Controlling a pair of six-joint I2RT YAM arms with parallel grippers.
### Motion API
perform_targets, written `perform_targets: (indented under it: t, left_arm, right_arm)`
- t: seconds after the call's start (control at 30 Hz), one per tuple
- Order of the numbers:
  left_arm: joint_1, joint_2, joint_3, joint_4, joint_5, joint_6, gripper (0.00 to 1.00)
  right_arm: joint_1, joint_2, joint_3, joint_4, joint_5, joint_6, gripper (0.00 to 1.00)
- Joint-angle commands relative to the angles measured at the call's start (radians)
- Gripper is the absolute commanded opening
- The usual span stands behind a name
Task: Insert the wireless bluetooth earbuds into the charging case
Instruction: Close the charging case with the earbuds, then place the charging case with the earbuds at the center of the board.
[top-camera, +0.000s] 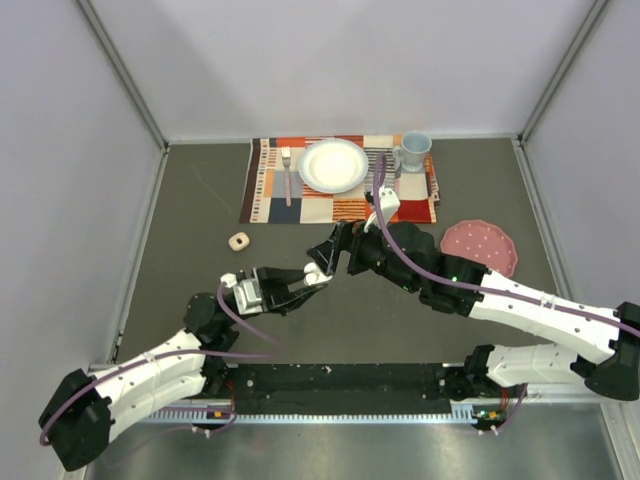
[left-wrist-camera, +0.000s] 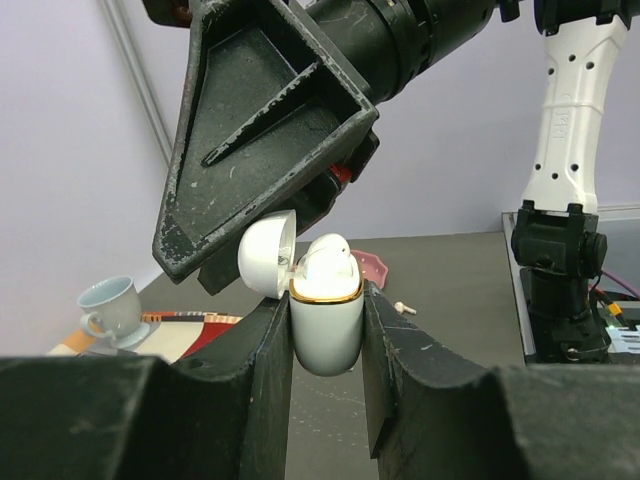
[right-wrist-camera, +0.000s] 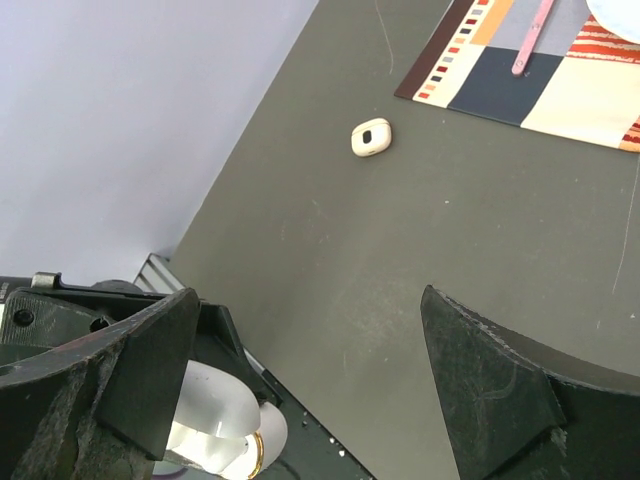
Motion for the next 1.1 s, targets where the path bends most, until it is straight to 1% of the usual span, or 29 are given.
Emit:
perform_targets:
  t: [0.0,0.33,0.7,0.8,0.83,0.93,0.97,1.03,1.07]
  left_arm:
    - [-0.003,-0.010,0.035,0.071,-0.050,-0.001,0.00]
    - [-0.003,0.005,0.018,0.120,-0.090,-0.012,0.00]
    - [-0.003,0.002,0.005,0.123,-0.156,-0.031,0.00]
    - [-0.003,-0.010,0.016,0.057,-0.212,-0.044,0.00]
    - [-0.001,-0.015,0.021,0.033,-0.256,-0.048,0.00]
    - [0.000,-0.031,0.062,-0.114,-0.369,-0.105,0.00]
    - [0.000,-0.045,0.074,-0.195,-0.434,-0.128,0.00]
    - [0.000,-0.044,0.079,-0.204,-0.453,-0.127,0.00]
    - [0.000,-0.045,0.087,-0.260,-0.458,-0.130,0.00]
  right_arm:
    - [-0.006,-0.012,0.046,-0.019,0.002,-0.016,0.92]
    - [-0.006,-0.049,0.014,-0.021,0.027,-0.017,0.92]
    - [-0.008,-0.056,-0.001,-0.024,0.058,-0.022,0.92]
    - [-0.006,-0.073,-0.018,-0.023,0.113,-0.004,0.92]
    - [-0.008,-0.079,-0.024,-0.023,0.134,0.001,0.92]
    - [-0.008,-0.134,-0.070,-0.023,0.226,0.025,0.95]
    - [-0.006,-0.156,-0.084,-0.021,0.252,0.033,0.96]
    - [-0.012,-0.213,-0.128,-0.019,0.330,0.038,0.96]
    - [-0.021,-0.234,-0.157,-0.019,0.346,0.053,0.96]
